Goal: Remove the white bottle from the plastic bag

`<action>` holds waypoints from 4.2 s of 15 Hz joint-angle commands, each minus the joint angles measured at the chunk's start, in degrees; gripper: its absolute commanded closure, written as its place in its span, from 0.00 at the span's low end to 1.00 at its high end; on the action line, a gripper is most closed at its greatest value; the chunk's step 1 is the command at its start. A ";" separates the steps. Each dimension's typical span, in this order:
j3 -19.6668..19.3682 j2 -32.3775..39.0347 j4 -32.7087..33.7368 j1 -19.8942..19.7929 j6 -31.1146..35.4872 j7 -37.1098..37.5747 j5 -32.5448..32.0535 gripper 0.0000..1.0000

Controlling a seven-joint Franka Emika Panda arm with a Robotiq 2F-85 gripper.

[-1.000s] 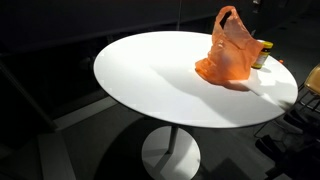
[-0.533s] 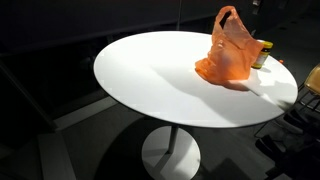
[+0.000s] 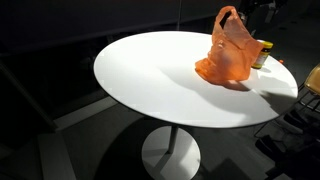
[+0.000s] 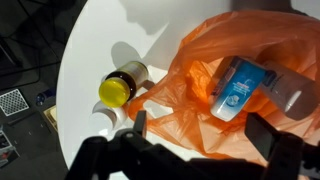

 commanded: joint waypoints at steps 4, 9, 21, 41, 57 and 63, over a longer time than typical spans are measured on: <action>-1.20 6.60 3.46 3.68 3.54 2.16 -0.44 0.00; -1.33 8.91 4.49 6.33 5.87 2.21 -0.05 0.00; -1.28 9.79 4.33 8.70 8.92 4.49 1.42 0.00; -2.53 2.66 4.83 7.19 2.05 7.78 7.52 0.89; -8.08 5.93 16.53 0.25 -1.69 12.20 5.76 0.89; -10.58 11.89 20.06 -1.29 -0.21 13.73 6.96 0.89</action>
